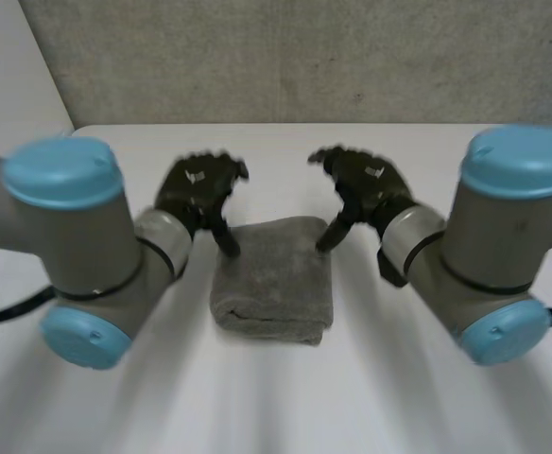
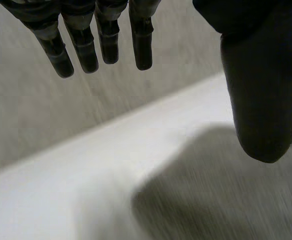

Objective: Fold the towel.

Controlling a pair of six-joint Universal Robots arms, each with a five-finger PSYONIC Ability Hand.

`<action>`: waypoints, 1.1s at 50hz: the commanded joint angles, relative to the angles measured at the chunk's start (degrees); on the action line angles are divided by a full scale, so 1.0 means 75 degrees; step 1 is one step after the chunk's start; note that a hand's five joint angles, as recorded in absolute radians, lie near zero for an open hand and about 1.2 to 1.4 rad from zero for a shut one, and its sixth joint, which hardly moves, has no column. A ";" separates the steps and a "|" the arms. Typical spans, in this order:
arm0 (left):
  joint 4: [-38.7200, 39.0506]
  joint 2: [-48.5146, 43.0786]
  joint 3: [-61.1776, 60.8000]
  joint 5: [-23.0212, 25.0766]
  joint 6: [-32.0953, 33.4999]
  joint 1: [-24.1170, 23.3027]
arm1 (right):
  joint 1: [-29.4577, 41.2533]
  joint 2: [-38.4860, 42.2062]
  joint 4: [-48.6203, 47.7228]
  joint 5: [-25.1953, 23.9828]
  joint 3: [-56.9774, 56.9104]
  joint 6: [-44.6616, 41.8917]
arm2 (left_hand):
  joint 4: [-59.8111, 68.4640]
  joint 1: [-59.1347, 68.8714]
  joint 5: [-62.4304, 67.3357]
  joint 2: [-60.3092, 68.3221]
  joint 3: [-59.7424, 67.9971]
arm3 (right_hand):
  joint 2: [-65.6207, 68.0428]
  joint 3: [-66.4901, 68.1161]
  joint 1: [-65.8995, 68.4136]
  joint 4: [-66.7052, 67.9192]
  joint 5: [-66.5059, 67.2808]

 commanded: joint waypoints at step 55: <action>-0.2032 0.0944 0.1648 -0.0920 -0.0123 0.0861 | -0.0601 -0.1231 0.0849 0.1739 -0.0931 -0.1949 | -0.0592 -0.0984 -0.0340 -0.0508 -0.0492 | -0.0411 -0.0479 -0.0400 -0.0608 -0.0420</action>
